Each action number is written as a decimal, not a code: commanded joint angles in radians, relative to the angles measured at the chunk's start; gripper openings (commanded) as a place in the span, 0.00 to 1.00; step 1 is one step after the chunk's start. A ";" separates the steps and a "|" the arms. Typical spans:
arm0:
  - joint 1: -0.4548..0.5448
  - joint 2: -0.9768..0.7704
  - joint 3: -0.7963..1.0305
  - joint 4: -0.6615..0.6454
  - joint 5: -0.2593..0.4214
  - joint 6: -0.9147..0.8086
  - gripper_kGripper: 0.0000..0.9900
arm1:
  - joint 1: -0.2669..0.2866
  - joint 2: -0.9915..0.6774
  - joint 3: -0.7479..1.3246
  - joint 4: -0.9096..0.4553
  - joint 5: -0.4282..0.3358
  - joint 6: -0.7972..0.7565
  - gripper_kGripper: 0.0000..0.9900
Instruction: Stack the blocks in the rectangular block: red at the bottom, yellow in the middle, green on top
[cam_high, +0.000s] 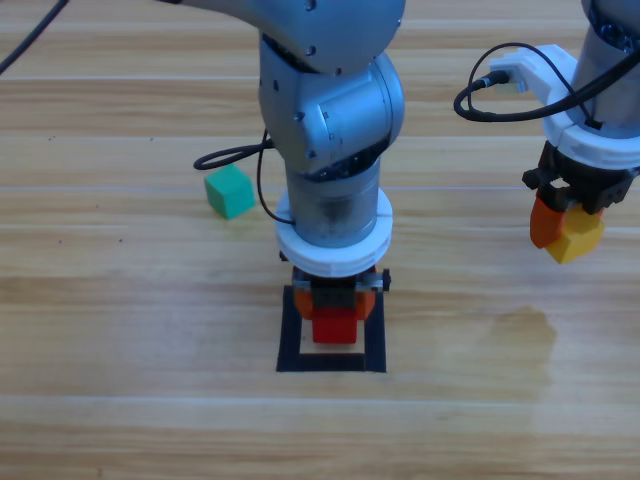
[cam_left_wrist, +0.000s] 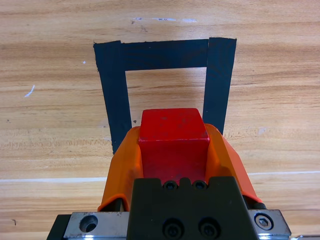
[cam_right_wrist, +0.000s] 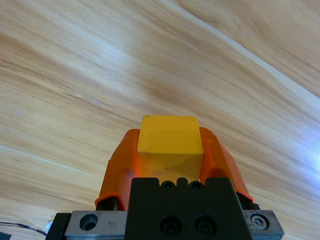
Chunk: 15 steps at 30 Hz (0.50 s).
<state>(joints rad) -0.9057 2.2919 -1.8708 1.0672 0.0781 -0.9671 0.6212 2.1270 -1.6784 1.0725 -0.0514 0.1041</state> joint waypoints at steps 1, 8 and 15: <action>-0.018 0.066 0.021 -0.018 -0.003 0.007 0.00 | 0.023 0.019 0.023 -0.019 0.018 -0.004 0.15; -0.018 0.070 0.024 -0.023 -0.003 0.007 0.00 | 0.023 0.021 0.023 -0.020 0.021 -0.006 0.15; -0.016 0.072 0.024 -0.024 -0.003 0.007 0.00 | 0.023 0.027 0.022 -0.020 0.030 -0.006 0.15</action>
<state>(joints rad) -0.9057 2.3155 -1.8637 1.0541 0.0781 -0.9665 0.6212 2.1289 -1.6784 1.0724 -0.0387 0.1038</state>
